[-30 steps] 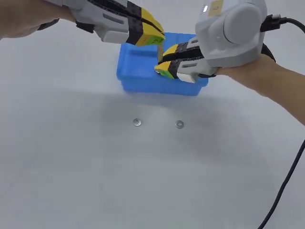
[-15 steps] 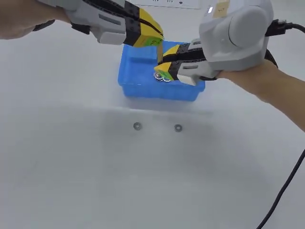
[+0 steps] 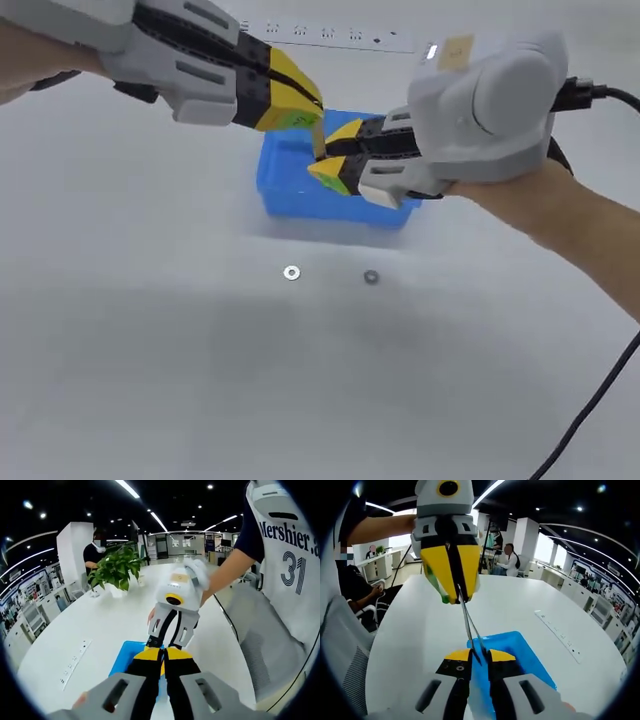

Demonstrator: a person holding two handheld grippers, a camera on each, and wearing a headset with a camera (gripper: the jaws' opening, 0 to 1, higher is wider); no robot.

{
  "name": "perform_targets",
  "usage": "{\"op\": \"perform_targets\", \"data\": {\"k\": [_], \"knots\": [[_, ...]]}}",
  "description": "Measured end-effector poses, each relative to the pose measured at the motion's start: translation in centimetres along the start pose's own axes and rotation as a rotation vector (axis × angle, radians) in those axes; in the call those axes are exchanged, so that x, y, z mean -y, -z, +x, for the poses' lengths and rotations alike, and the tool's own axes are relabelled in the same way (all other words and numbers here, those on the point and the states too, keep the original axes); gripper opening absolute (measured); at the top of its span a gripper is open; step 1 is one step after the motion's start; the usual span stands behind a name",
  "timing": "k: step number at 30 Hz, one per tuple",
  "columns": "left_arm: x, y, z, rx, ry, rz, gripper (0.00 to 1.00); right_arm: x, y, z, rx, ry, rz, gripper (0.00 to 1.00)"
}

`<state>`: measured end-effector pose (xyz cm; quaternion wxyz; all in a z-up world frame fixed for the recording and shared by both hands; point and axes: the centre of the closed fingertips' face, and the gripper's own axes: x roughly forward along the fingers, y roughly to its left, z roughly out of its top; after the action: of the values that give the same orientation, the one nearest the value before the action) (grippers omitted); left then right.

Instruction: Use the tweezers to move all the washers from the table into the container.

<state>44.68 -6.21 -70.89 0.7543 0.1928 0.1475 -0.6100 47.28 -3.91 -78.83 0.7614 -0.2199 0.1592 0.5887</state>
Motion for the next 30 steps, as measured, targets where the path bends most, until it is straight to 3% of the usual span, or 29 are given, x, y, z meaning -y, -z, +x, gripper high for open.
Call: {"op": "perform_targets", "data": {"k": [10, 17, 21, 30], "knots": [[4.1, 0.8, -0.7, -0.020, 0.028, -0.017, 0.06, -4.2, 0.5, -0.5, 0.004, -0.034, 0.029, 0.14], [5.9, 1.7, -0.8, -0.026, 0.041, -0.031, 0.05, -6.9, 1.2, -0.2, -0.004, -0.073, 0.042, 0.13], [6.4, 2.2, -0.8, -0.020, 0.042, -0.048, 0.05, -7.9, 1.5, 0.1, -0.010, -0.098, 0.044, 0.13], [6.7, 3.4, -0.5, -0.023, 0.041, -0.071, 0.05, -8.5, 2.6, 0.9, -0.022, -0.119, 0.053, 0.13]]}}
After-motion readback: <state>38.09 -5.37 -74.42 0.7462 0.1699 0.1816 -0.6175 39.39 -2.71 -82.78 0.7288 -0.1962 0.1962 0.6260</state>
